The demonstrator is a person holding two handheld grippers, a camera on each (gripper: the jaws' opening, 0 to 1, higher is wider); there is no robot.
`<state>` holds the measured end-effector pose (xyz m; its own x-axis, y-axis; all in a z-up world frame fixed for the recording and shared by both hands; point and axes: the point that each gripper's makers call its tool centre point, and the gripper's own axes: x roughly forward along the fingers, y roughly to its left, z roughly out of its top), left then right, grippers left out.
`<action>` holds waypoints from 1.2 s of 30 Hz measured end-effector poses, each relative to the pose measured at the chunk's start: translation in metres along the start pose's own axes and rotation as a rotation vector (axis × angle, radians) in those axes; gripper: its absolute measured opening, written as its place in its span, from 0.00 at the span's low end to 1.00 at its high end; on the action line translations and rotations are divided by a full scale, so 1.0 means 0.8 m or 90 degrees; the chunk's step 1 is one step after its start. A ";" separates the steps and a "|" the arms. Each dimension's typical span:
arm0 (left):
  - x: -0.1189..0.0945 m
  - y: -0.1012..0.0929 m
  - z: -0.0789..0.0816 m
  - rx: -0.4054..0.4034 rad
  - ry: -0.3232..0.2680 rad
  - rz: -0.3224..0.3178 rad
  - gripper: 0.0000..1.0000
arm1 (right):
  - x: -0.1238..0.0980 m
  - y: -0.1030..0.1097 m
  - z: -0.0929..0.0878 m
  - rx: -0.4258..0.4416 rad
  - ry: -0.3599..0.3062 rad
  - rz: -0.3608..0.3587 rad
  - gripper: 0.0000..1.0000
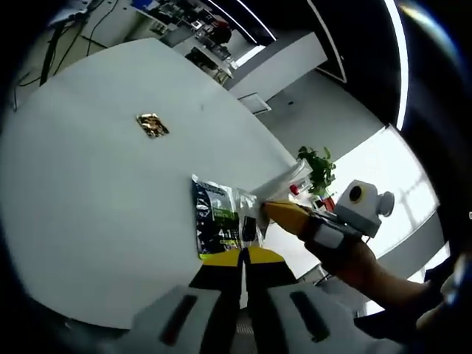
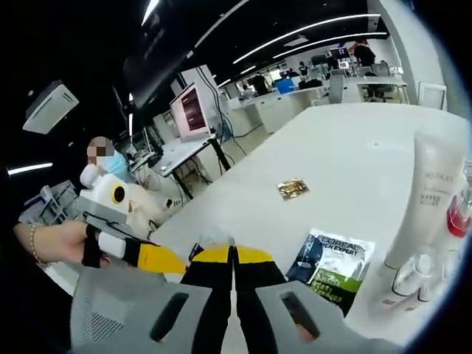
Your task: Arrange the skincare products in the storage area until every visible bottle or jar stands upright without overlapping.
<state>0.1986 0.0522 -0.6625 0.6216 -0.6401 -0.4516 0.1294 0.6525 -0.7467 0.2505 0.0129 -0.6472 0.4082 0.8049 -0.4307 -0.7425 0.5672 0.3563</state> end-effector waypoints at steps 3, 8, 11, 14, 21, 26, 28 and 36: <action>0.006 0.016 -0.004 0.003 0.007 0.016 0.00 | 0.007 -0.007 -0.011 -0.009 0.007 -0.006 0.01; 0.015 0.038 -0.013 0.002 0.027 0.045 0.00 | 0.025 -0.019 -0.035 -0.012 0.039 -0.019 0.01; 0.022 0.052 -0.019 0.000 0.038 0.059 0.00 | 0.040 -0.025 -0.050 -0.021 0.063 -0.024 0.01; 0.027 0.060 -0.020 0.013 0.046 0.074 0.00 | 0.049 -0.031 -0.058 -0.019 0.079 -0.035 0.01; 0.049 0.081 -0.024 0.026 0.073 0.102 0.00 | 0.064 -0.045 -0.073 -0.041 0.114 -0.049 0.01; 0.052 0.088 -0.024 0.026 0.089 0.116 0.00 | 0.073 -0.051 -0.083 -0.064 0.145 -0.048 0.01; 0.055 0.091 -0.023 0.033 0.095 0.123 0.00 | 0.078 -0.053 -0.087 -0.068 0.151 -0.048 0.01; 0.056 0.101 -0.029 0.061 0.112 0.138 0.00 | 0.087 -0.057 -0.102 -0.103 0.188 -0.061 0.01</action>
<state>0.2191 0.0665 -0.7546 0.5002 -0.5363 -0.6798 0.0860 0.8120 -0.5773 0.2695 0.0284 -0.7613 0.3259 0.6507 -0.6859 -0.7924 0.5837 0.1773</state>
